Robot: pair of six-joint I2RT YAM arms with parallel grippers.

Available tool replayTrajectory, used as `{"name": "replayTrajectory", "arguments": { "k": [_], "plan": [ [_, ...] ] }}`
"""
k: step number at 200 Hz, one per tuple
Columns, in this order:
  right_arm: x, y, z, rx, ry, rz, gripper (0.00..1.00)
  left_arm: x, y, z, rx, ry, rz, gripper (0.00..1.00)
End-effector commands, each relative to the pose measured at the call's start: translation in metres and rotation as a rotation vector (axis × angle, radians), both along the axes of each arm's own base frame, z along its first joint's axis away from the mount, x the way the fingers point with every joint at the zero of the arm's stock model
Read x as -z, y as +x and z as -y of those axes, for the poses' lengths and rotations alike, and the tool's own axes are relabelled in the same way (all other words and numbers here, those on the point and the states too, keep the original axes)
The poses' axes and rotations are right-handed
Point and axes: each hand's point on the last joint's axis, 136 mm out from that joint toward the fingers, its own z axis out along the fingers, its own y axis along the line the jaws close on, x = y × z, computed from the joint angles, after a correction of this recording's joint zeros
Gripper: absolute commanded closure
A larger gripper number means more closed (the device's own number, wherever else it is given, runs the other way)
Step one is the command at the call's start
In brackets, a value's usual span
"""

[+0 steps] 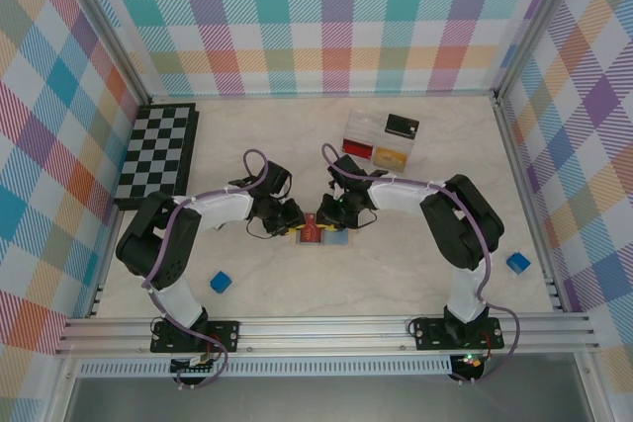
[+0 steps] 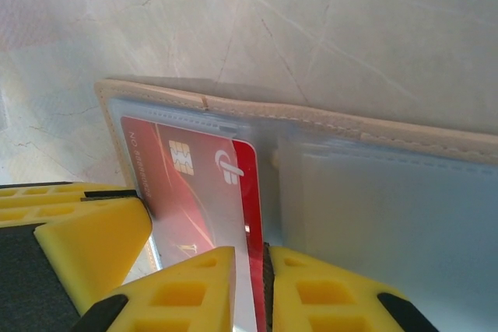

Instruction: Take the credit cards out of the card holder

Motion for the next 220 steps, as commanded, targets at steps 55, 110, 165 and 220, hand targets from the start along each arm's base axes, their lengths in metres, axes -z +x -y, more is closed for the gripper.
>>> {"name": "replayTrajectory", "arguments": {
  "k": [55, 110, 165, 220],
  "plan": [
    [0.000, 0.000, 0.004, -0.026, -0.036, 0.018, 0.85, 0.021, -0.016, -0.014, -0.004, 0.083, -0.054, 0.87],
    [0.001, -0.004, -0.008, -0.059, 0.025, -0.006, 0.85, 0.022, -0.017, -0.015, -0.002, 0.084, -0.059, 0.89],
    [0.002, -0.006, -0.015, -0.081, 0.064, -0.022, 0.85, 0.024, -0.019, -0.014, 0.004, 0.080, -0.065, 0.91],
    [-0.006, -0.005, -0.013, -0.082, 0.064, 0.004, 0.93, 0.023, -0.019, -0.017, 0.004, 0.099, -0.063, 0.88]
  ]
}}
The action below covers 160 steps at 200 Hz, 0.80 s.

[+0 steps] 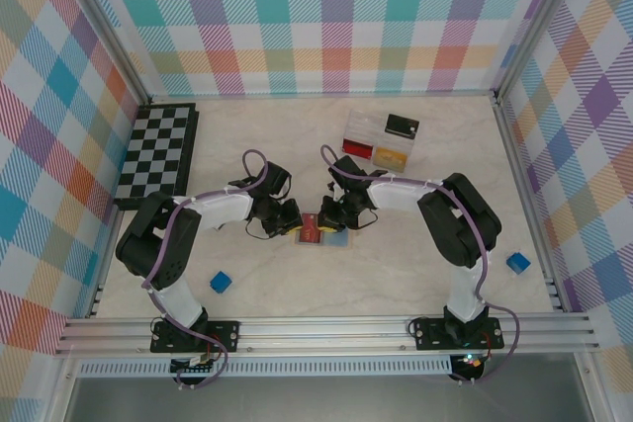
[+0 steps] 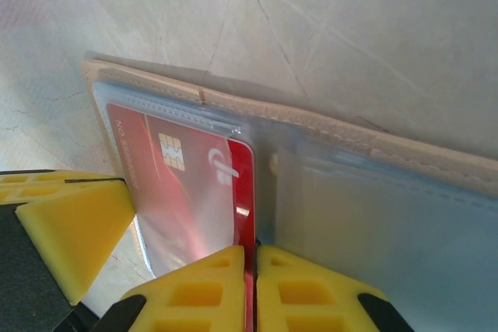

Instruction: Take the credit cards out of the card holder

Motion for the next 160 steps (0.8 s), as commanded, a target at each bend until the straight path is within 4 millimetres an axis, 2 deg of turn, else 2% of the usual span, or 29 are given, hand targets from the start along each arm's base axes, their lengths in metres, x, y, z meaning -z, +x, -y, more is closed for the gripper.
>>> {"name": "replayTrajectory", "arguments": {
  "k": [1, 31, 97, 114, 136, 160],
  "plan": [
    [-0.010, 0.000, -0.011, -0.037, 0.048, 0.022, 0.93, 0.020, -0.018, -0.015, 0.008, 0.085, -0.063, 0.87],
    [-0.017, 0.001, -0.003, -0.038, 0.007, 0.058, 0.95, 0.016, -0.018, -0.021, 0.015, 0.120, -0.049, 0.83],
    [-0.018, -0.003, 0.018, -0.020, -0.067, 0.079, 0.98, 0.003, -0.013, -0.022, 0.029, 0.134, -0.015, 0.83],
    [-0.019, -0.004, 0.012, -0.031, -0.036, 0.074, 0.97, -0.006, -0.009, -0.019, 0.039, 0.122, 0.007, 0.83],
    [-0.020, -0.006, -0.003, -0.051, 0.044, 0.046, 0.90, -0.011, -0.006, -0.016, 0.047, 0.108, 0.019, 0.84],
    [-0.014, -0.005, -0.008, -0.043, 0.058, 0.025, 0.85, -0.014, -0.007, -0.007, 0.076, 0.059, 0.021, 0.85]
  ]
}}
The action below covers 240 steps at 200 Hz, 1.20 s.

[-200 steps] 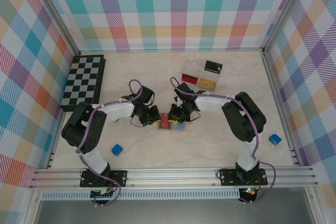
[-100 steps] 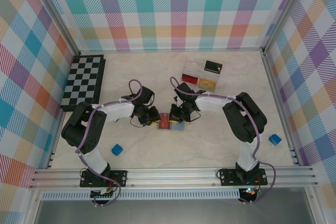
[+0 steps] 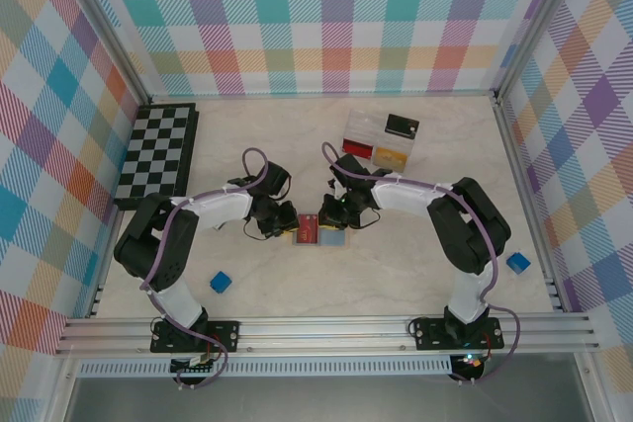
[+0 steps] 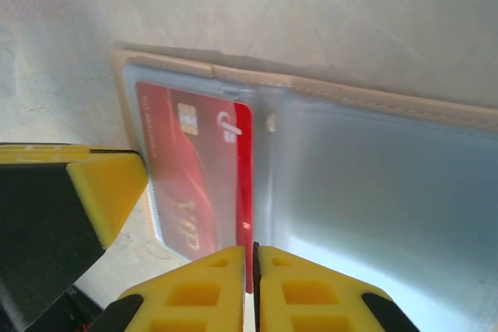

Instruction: Take the credit cards out of the card holder

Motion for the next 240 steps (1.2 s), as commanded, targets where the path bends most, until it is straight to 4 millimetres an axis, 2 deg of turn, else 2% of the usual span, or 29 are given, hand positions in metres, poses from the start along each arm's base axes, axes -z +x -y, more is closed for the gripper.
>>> {"name": "replayTrajectory", "arguments": {
  "k": [1, 21, 40, 84, 131, 167, 215, 240],
  "plan": [
    [0.006, -0.004, -0.010, -0.022, 0.046, -0.028, 0.85, -0.014, -0.001, 0.008, 0.049, -0.033, 0.017, 0.85],
    [0.011, -0.004, -0.010, -0.014, 0.040, -0.038, 0.86, -0.021, -0.001, 0.012, 0.075, -0.051, 0.031, 0.85],
    [0.014, -0.003, -0.010, -0.009, 0.034, -0.044, 0.93, -0.028, 0.002, 0.013, 0.089, -0.051, 0.054, 0.85],
    [0.021, -0.003, -0.007, -0.008, 0.007, -0.050, 0.91, -0.035, 0.006, 0.018, 0.099, -0.081, 0.082, 0.86],
    [0.025, -0.004, -0.008, -0.023, 0.008, -0.056, 0.86, -0.013, 0.003, 0.020, 0.096, -0.075, 0.022, 0.86],
    [0.027, -0.006, -0.011, -0.040, 0.026, -0.069, 0.86, 0.000, -0.003, 0.010, 0.073, -0.017, -0.016, 0.89],
    [0.018, -0.007, -0.024, -0.074, 0.115, -0.062, 0.82, 0.018, -0.014, 0.001, 0.050, 0.018, -0.066, 0.93],
    [0.011, -0.008, -0.031, -0.087, 0.171, -0.052, 0.87, 0.024, -0.018, -0.001, 0.041, 0.021, -0.083, 0.95]
  ]
}}
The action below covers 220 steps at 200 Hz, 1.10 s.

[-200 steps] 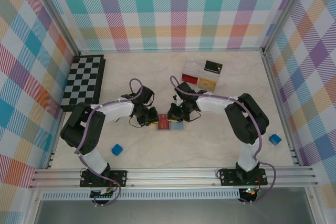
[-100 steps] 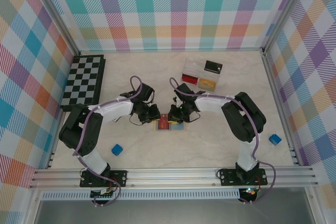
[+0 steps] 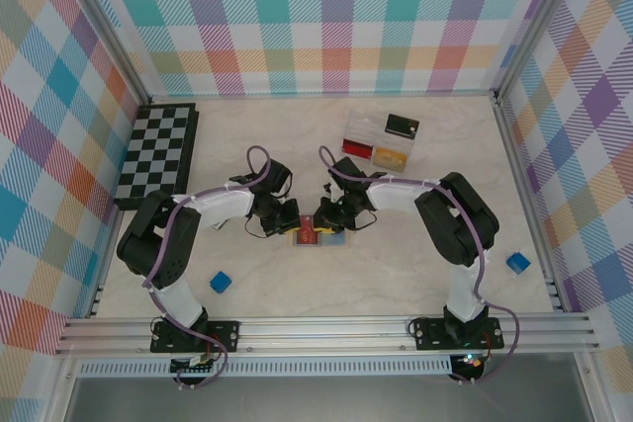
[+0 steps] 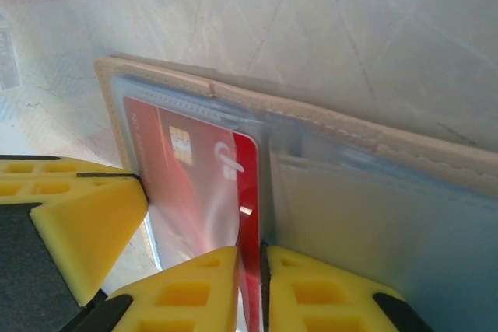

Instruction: Take the credit cards out of the card holder

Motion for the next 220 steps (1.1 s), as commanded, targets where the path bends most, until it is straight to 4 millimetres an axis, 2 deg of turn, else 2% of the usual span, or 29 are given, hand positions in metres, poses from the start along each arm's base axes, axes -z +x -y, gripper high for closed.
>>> {"name": "replayTrajectory", "arguments": {
  "k": [1, 29, 54, 84, 122, 163, 220],
  "plan": [
    [-0.009, -0.004, -0.018, -0.052, 0.113, 0.006, 0.87, 0.026, -0.020, -0.011, -0.013, 0.060, -0.079, 0.95],
    [-0.014, -0.003, -0.019, -0.044, 0.145, 0.016, 0.91, 0.027, -0.020, -0.012, -0.014, 0.062, -0.079, 0.95],
    [-0.017, -0.002, -0.015, -0.029, 0.148, 0.025, 1.00, 0.024, -0.020, -0.014, -0.014, 0.069, -0.072, 0.93],
    [-0.022, -0.003, -0.006, -0.018, 0.129, 0.029, 1.00, 0.010, -0.013, -0.017, 0.004, 0.094, -0.034, 0.83],
    [-0.020, -0.007, 0.011, 0.005, 0.084, 0.007, 1.00, -0.009, -0.003, -0.013, 0.017, 0.064, 0.016, 0.75],
    [-0.014, -0.010, 0.027, 0.018, 0.029, 0.003, 1.00, -0.020, 0.004, -0.015, 0.014, 0.050, 0.040, 0.75],
    [-0.007, -0.009, 0.030, 0.018, 0.001, -0.006, 1.00, -0.043, 0.008, 0.004, 0.040, -0.080, 0.090, 0.82]
  ]
}}
